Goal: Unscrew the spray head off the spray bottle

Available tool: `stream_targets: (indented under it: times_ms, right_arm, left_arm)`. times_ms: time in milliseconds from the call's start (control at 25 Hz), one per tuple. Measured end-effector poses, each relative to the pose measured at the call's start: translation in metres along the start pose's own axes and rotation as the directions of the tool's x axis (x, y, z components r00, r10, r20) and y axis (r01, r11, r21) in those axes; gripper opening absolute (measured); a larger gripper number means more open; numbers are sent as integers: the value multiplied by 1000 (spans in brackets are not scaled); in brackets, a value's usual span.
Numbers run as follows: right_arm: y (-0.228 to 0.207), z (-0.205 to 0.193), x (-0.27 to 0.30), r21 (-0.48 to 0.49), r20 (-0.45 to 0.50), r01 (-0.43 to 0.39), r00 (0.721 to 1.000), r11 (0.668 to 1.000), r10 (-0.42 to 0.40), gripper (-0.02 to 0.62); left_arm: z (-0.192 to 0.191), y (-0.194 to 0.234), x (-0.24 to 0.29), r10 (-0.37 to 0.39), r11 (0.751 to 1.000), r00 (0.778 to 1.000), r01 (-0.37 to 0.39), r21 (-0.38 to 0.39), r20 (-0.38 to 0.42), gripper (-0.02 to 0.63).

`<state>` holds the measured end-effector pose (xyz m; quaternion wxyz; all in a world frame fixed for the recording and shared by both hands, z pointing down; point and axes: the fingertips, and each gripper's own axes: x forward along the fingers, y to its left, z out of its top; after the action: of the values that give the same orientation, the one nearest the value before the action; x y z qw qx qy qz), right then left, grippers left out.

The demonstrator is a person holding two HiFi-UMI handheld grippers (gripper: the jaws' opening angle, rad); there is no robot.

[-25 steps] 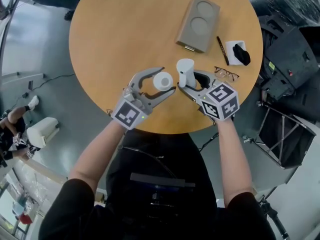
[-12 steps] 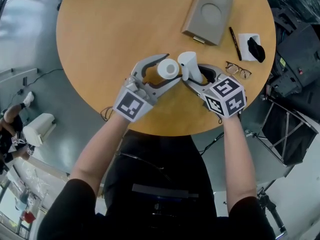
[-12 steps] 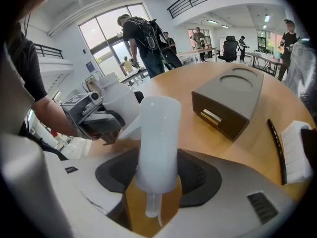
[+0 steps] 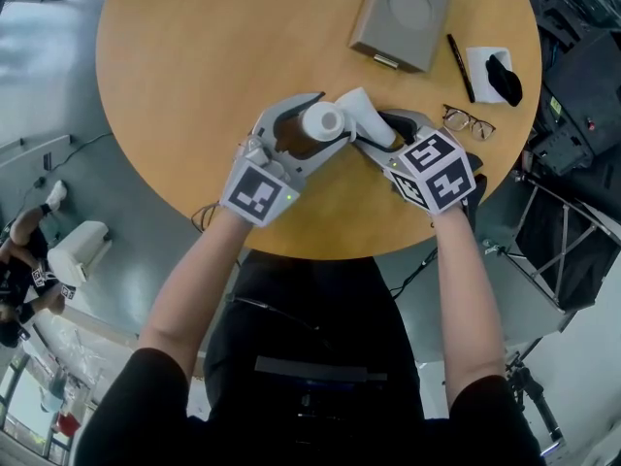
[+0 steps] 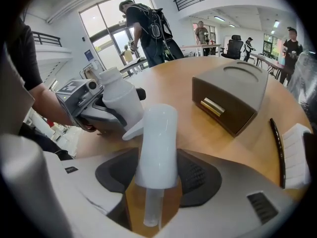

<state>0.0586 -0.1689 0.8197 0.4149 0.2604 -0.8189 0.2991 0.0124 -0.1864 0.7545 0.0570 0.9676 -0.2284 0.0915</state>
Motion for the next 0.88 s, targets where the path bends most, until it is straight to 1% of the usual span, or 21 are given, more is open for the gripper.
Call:
stream_targets:
  times_ms: [160,360,440,520,600,640,880]
  right_arm:
    - [0,-1,3,-13,-12,10,1000,1000,-10,264]
    - [1,-1,6,-44,-24,42,999,998,-43,264]
    - [1,-1,7,-68,-35,60,997,996,-62,265]
    - [1,-2,9,-87,-44,75,996,993,-80,267]
    - [3,-3,9,-99,-50,82,995,992,-87,313]
    - [5,-3,8,-100,-45,81,995,992,-86,321]
    - [14,4,-10,-101,-27,93,995,991,-96,321]
  left_arm:
    - [-5,-6,-2,-7,1000,999,8,25,-36,311]
    - [-7,-10,-3,-15,1000,999,15,13,-44,322]
    - [-9,-11,-4,-24,1000,998,24,5,-52,348]
    - [-10,-10,-9,-21,1000,998,21,-7,-52,353]
    - [-11,-9,-16,-16,1000,999,15,-22,-51,357]
    - [-11,-10,-19,-14,1000,998,12,-27,-55,357]
    - [2,-11,-41,0,1000,998,0,1,-66,364]
